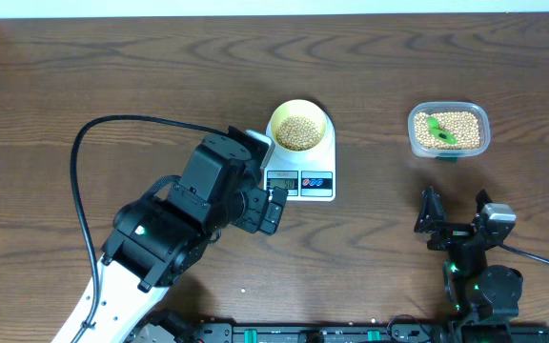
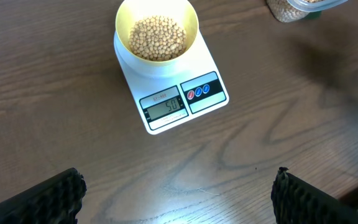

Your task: Scoop item into bowl and weigh 50g on scale

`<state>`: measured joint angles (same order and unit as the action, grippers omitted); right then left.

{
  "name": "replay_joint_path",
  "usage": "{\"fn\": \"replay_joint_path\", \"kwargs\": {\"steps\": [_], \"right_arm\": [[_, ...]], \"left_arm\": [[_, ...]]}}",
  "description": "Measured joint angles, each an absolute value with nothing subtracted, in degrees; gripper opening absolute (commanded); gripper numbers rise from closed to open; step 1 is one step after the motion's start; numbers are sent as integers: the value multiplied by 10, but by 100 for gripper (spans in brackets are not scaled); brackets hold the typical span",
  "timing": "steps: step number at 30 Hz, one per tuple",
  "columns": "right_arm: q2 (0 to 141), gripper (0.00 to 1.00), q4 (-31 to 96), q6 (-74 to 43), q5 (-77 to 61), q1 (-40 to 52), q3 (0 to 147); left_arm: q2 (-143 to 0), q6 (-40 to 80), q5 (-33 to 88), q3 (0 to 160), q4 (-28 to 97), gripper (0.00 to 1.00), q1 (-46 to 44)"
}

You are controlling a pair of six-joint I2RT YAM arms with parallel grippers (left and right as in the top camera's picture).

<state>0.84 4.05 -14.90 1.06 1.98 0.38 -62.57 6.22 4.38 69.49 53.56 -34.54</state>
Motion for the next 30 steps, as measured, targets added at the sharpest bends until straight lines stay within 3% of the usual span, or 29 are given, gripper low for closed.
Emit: {"fn": "replay_joint_path", "kwargs": {"steps": [26,30], "right_arm": [[8,99,40,-149,11,20,4],[8,99,40,-149,11,20,4]], "left_arm": [[-620,62,42,695,556,98,-344],[-568,61,35,695,536,98,-305]]}}
